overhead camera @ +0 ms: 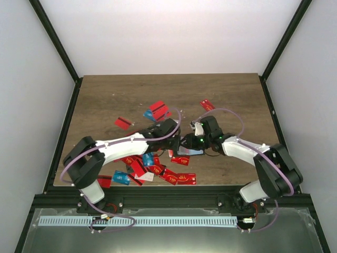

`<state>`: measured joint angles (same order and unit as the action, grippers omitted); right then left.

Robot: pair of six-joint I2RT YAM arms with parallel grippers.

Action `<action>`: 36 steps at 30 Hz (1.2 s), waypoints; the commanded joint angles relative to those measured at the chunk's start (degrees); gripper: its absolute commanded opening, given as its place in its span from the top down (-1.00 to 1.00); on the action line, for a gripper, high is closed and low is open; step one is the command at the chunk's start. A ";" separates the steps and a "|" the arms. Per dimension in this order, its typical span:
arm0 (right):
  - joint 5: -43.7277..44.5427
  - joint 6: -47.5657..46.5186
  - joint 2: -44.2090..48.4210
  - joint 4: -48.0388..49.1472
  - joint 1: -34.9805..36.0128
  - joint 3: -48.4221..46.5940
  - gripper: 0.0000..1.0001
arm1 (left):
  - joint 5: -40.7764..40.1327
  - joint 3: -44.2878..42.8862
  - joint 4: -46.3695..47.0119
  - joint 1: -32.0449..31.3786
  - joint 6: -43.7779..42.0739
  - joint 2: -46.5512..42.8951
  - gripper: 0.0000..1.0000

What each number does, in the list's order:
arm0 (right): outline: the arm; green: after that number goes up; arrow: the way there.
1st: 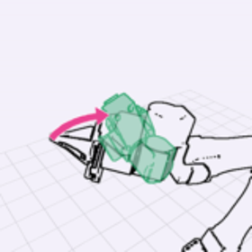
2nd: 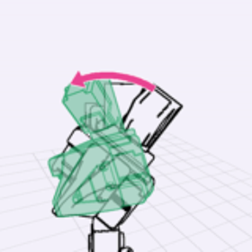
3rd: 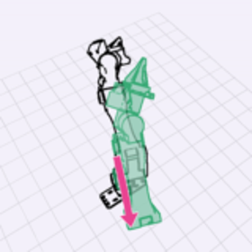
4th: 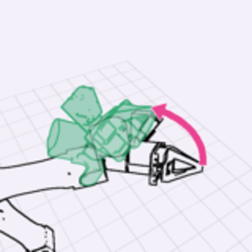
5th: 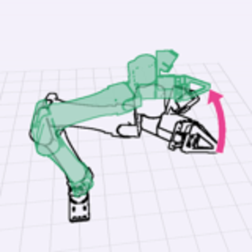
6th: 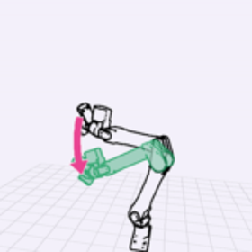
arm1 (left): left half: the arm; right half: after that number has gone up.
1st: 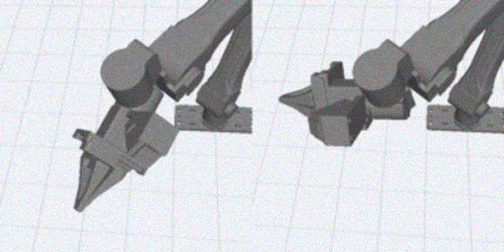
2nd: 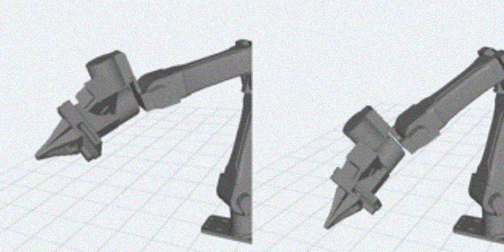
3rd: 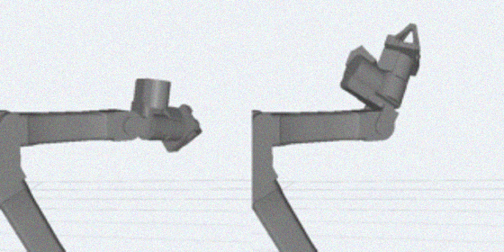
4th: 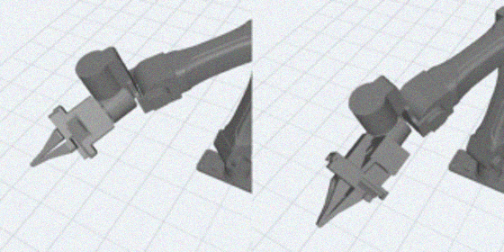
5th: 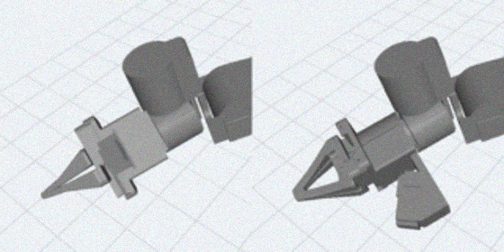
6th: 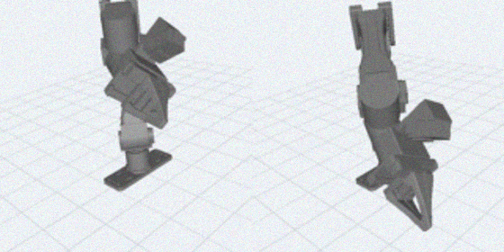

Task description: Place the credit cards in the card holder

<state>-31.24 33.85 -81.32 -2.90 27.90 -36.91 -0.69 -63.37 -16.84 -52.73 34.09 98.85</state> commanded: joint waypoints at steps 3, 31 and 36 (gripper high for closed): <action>-2.78 -1.43 -3.92 0.04 5.42 -7.43 0.31 | -2.61 10.22 -0.29 -0.02 3.52 -12.50 0.76; 18.85 12.30 16.41 -14.12 14.78 17.96 0.34 | -11.61 27.35 9.03 -29.27 25.60 -17.70 0.55; 20.12 13.59 14.75 -14.50 18.90 19.28 0.34 | -11.45 26.90 9.15 -29.27 25.48 -16.59 0.54</action>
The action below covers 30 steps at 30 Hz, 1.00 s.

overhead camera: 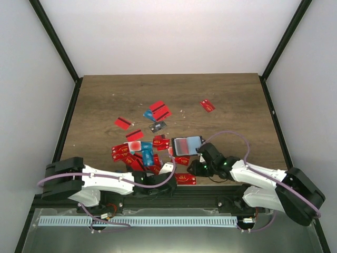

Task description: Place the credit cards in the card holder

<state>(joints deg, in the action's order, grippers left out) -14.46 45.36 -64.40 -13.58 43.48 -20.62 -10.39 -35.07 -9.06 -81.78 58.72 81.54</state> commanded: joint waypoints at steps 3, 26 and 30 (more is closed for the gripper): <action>3.15 3.40 -0.98 -4.69 6.26 4.24 0.34 | -2.22 -1.21 0.99 -0.30 0.79 0.14 0.54; 5.10 12.82 18.01 -22.48 9.95 3.71 0.04 | -2.13 -6.59 1.02 5.00 -7.60 5.54 0.58; -0.50 14.90 20.52 -20.87 9.91 6.95 0.02 | -1.10 -6.67 1.94 5.77 -8.64 6.15 0.58</action>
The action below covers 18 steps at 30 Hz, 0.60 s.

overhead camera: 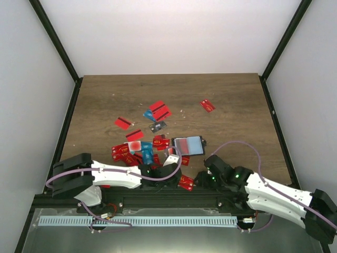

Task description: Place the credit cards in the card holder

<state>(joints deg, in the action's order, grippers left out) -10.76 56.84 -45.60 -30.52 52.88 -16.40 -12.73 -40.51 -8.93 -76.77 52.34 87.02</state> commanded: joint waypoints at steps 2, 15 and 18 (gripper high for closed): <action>-6.20 4.22 1.96 -1.39 0.53 4.06 0.02 | 1.84 -1.04 2.29 1.00 -2.60 1.09 0.59; -12.25 9.01 -2.38 15.25 0.55 9.22 0.05 | 4.31 -0.02 4.31 1.82 -3.22 3.38 0.62; -13.20 10.45 -4.46 20.68 0.51 10.61 0.08 | 4.76 0.00 4.65 1.85 -3.20 3.91 0.63</action>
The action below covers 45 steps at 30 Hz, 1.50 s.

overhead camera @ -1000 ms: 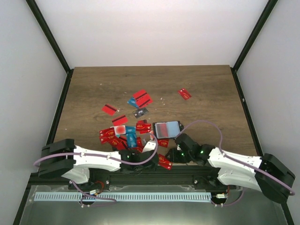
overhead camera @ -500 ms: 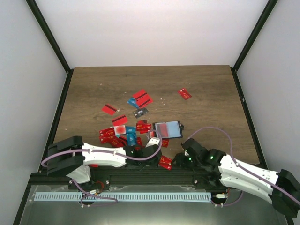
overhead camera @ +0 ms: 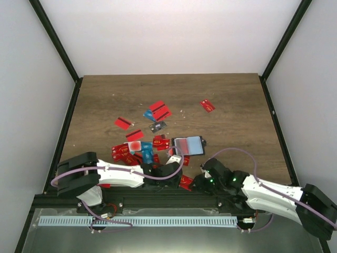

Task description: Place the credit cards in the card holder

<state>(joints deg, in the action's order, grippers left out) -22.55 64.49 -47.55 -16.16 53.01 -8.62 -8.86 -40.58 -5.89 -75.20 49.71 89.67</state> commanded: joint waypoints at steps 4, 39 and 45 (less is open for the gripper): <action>-0.43 4.06 -4.87 10.44 0.42 3.38 0.16 | 1.34 0.28 1.67 0.29 -0.45 1.65 0.67; 18.67 15.14 20.14 15.51 0.32 -1.07 0.99 | -6.75 3.68 6.93 1.43 4.88 -24.58 0.13; 22.50 17.32 21.69 24.71 0.32 -1.82 0.99 | -3.64 7.14 17.26 4.36 6.91 -27.90 0.07</action>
<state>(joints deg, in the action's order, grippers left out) -5.82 79.42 -27.44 0.69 53.12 -7.86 -13.93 -35.75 2.15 -72.53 54.46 63.86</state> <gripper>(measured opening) 0.021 0.460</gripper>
